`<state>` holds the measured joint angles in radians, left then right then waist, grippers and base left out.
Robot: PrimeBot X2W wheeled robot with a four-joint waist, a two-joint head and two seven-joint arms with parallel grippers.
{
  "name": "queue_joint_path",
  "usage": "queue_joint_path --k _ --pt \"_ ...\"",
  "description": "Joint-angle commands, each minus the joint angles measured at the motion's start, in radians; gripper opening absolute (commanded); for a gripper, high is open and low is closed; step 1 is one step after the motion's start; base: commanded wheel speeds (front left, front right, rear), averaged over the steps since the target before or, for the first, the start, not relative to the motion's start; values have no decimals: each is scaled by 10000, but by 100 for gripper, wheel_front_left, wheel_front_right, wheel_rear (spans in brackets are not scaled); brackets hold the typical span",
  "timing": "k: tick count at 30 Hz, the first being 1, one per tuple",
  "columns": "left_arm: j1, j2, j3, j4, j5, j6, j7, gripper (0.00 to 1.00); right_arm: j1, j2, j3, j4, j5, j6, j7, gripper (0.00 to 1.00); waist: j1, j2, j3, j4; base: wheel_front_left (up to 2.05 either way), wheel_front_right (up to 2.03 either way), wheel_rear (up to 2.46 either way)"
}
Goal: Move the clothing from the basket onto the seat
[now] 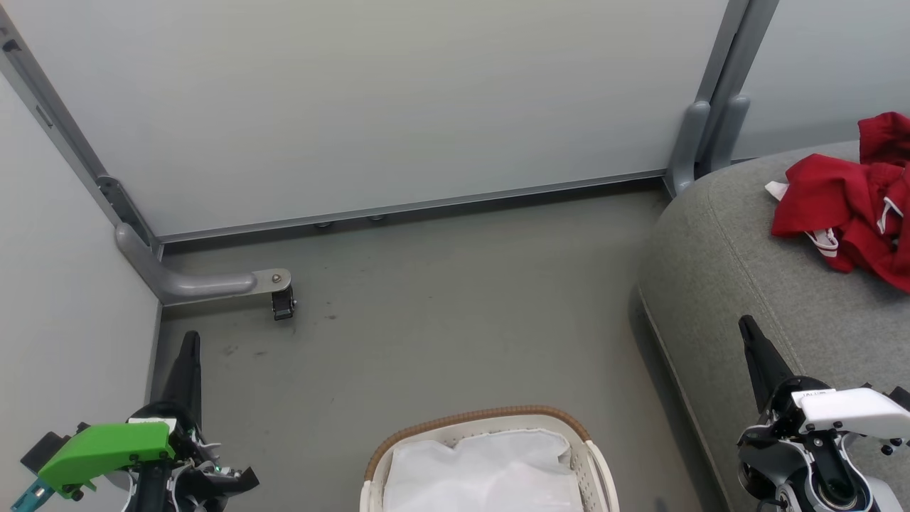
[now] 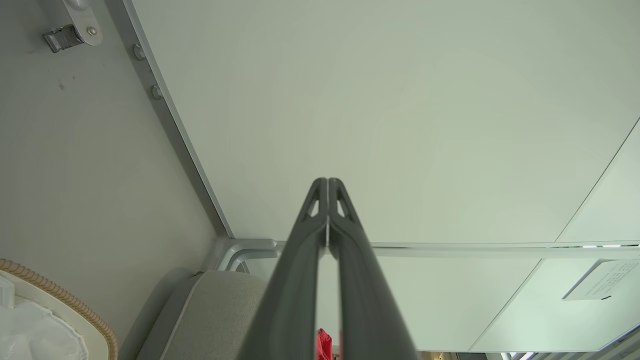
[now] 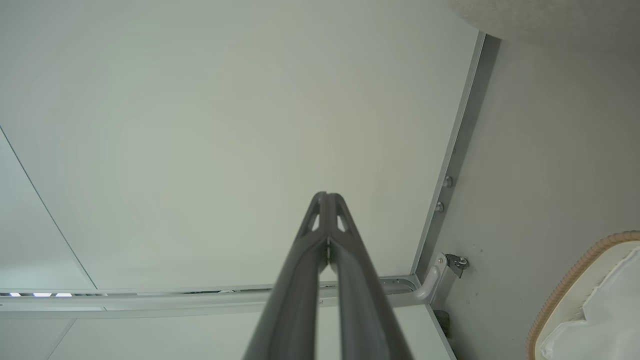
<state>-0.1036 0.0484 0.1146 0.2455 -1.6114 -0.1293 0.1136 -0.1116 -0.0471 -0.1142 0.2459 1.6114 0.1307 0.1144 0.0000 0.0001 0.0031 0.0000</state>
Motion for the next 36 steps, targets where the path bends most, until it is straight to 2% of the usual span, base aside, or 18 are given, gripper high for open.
queue_joint_path --k 1,36 --pt "-106 33 18 -18 -31 -39 42 0 62 -59 -16 -41 31 0 30 0 0 -1 0 0 0 0 0" --pt "-106 33 17 -19 -32 -38 41 0 63 -60 -15 -41 32 0 29 0 0 -1 0 0 0 0 0"
